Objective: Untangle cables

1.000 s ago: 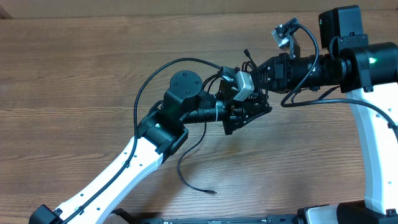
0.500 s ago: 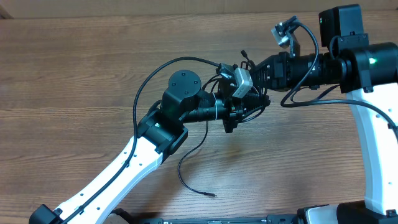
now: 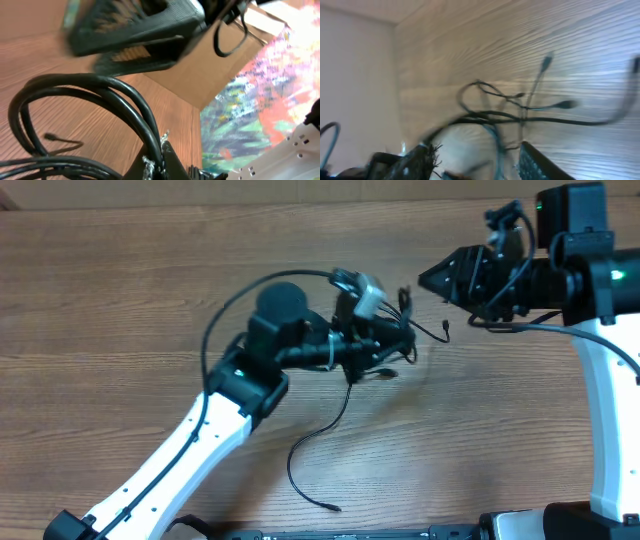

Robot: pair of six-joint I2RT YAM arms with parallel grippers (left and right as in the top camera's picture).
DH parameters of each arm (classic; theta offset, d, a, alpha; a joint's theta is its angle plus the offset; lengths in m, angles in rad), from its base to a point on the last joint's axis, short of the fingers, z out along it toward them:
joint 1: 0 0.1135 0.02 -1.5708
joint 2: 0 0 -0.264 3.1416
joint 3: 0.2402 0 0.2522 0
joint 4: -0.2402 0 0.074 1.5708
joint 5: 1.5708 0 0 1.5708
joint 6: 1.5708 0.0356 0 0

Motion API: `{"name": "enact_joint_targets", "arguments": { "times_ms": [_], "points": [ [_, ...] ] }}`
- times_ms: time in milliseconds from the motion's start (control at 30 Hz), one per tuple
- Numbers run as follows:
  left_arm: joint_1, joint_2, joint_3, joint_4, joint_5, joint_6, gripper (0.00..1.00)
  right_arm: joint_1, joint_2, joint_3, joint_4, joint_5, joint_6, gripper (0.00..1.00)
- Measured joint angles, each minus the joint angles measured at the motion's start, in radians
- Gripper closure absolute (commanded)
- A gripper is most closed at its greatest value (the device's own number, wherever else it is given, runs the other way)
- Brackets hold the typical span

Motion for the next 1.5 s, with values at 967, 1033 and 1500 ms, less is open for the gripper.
{"name": "enact_joint_targets", "arguments": {
  "times_ms": [967, 1033, 1500],
  "points": [
    [0.057, 0.000, 0.000, 0.267, 0.361, 0.112, 0.96, -0.022, 0.000, 0.000, -0.143, -0.125, -0.384, 0.48],
    [0.057, 0.000, 0.000, 0.267, 0.359, 0.124, 0.96, -0.022, 0.000, 0.000, -0.170, -0.138, -0.407, 0.48],
    [0.051, 0.000, 0.000, 0.348, 0.326, 0.130, 0.96, 0.048, 0.000, 0.000, -0.174, -0.162, -0.443, 0.50]
  ]
}}
